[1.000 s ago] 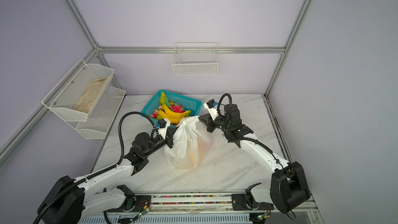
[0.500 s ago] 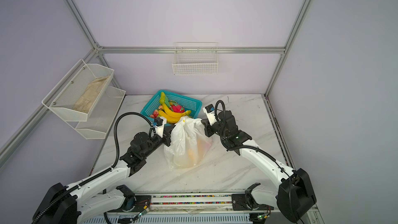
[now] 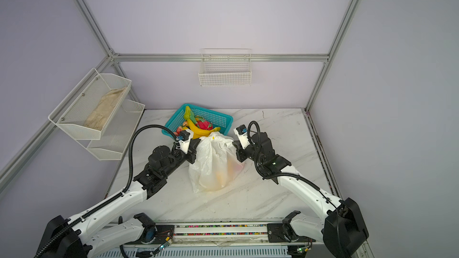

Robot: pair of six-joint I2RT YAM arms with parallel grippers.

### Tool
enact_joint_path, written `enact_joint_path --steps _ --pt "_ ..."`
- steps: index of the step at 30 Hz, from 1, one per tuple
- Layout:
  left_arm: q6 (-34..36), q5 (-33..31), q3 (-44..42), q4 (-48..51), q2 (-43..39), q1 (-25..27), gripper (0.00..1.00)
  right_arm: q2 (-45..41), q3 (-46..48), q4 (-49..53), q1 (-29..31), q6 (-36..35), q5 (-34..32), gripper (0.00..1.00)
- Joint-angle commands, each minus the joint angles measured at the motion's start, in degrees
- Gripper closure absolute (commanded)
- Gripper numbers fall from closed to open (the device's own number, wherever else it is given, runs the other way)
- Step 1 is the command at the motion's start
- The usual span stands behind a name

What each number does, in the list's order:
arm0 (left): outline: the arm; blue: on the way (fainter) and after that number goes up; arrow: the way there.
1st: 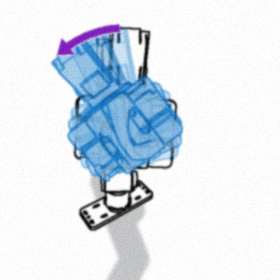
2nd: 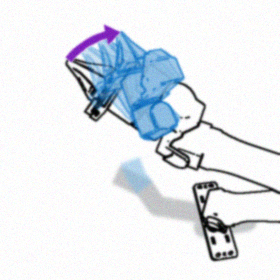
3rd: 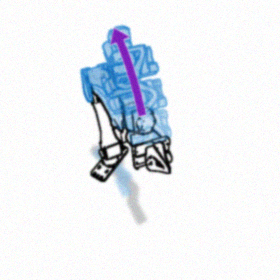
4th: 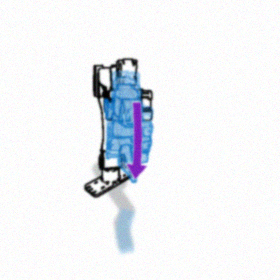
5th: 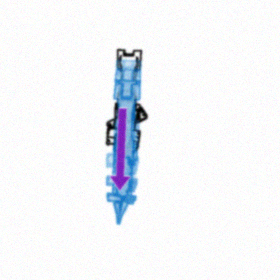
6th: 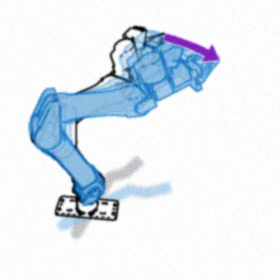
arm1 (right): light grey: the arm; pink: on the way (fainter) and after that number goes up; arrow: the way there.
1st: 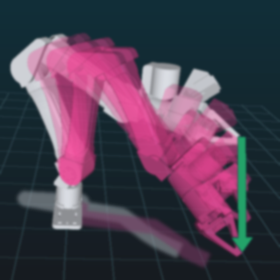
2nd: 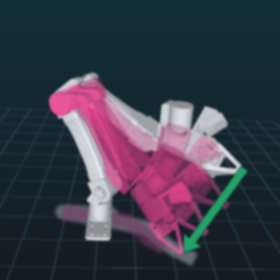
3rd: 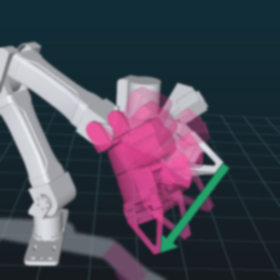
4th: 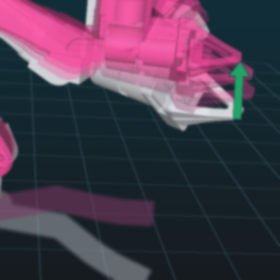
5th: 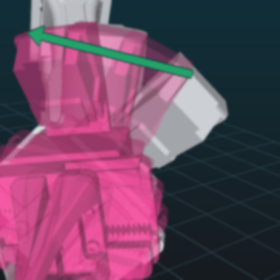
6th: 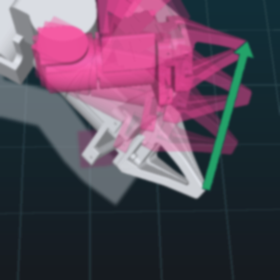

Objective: Place the fake fruits into the plastic bag and tie a complex knot
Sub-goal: 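Open both grippers to release the bag handles and draw them apart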

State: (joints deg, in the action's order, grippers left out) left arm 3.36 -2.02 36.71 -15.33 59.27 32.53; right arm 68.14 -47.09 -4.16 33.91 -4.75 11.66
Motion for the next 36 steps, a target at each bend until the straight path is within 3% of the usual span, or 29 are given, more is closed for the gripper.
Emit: enact_joint_path --steps 1,12,23,36 --pt "5.54 -7.21 6.57 0.66 -0.38 -0.67 1.0 -1.17 1.3 -0.11 -0.06 2.05 -4.93 1.0" --pt "7.56 -13.65 6.37 3.38 0.81 -3.75 1.0 -0.73 2.35 1.87 -0.06 10.21 -14.25 1.0" --pt "5.42 -16.32 1.49 4.43 0.35 -7.97 1.0 1.32 4.76 0.43 -0.56 16.73 -14.96 1.0" --pt "-0.84 -17.36 -5.06 5.46 -0.47 -10.83 1.0 0.24 10.66 -2.78 -7.89 21.66 -8.75 1.0"
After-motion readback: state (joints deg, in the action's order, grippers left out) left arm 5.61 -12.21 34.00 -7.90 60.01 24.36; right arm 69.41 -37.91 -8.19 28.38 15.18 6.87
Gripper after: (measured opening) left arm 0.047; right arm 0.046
